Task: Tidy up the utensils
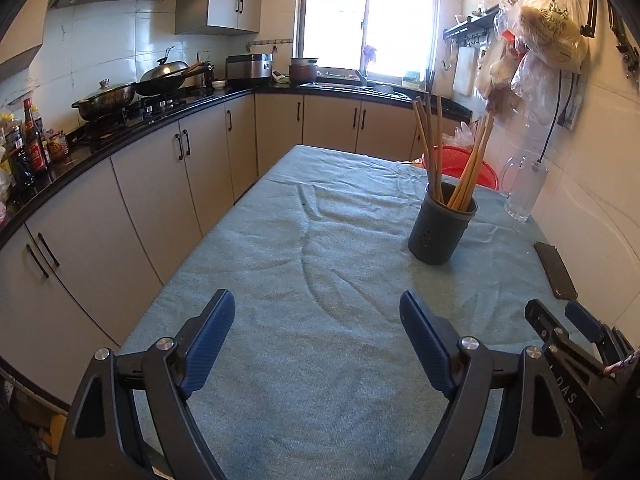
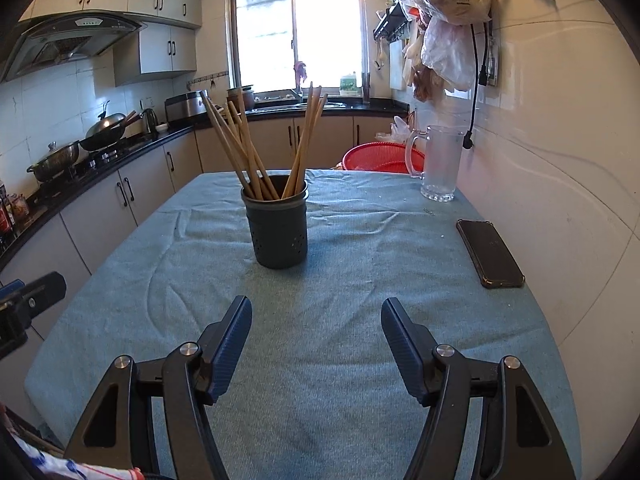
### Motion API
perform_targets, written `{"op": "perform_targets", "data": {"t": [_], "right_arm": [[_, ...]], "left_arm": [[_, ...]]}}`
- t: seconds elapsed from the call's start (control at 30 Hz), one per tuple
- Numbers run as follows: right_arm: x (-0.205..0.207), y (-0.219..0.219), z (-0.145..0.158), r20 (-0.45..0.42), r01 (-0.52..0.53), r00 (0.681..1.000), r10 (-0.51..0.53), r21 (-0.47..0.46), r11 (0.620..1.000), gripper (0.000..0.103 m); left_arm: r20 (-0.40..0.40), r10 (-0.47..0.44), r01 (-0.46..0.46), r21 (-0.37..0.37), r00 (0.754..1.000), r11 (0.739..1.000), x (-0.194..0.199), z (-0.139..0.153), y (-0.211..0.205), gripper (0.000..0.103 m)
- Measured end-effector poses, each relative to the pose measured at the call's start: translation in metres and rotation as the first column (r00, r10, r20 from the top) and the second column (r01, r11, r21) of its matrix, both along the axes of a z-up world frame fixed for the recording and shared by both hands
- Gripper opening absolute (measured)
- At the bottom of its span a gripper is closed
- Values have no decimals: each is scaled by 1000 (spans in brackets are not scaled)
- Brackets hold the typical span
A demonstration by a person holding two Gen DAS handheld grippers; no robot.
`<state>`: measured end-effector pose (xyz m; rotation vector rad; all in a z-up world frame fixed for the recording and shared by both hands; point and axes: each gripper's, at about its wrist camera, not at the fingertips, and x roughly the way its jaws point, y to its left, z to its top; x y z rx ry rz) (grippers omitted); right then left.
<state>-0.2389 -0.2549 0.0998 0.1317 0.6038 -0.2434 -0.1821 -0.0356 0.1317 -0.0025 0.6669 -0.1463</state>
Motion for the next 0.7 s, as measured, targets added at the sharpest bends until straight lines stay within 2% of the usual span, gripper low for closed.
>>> {"op": "perform_targets", "data": {"t": [0.4, 0.5, 0.6, 0.7], "right_arm": [[-5, 15, -1, -11, -16, 1000, 16, -17, 1000, 73], [-6, 16, -1, -11, -14, 1000, 14, -21, 1000, 73], [-8, 17, 0, -11, -13, 1000, 13, -28, 1000, 73], [-9, 19, 0, -11, -15, 1000, 15, -32, 999, 73]], "left_arm": [[49, 42, -43, 35, 998, 998, -12, 6, 6, 84], [106, 87, -93, 57, 991, 994, -17, 10, 8, 94], [163, 119, -130, 59, 979, 990, -23, 14, 11, 95], [205, 139, -150, 41, 969, 988, -29, 20, 15, 102]]}}
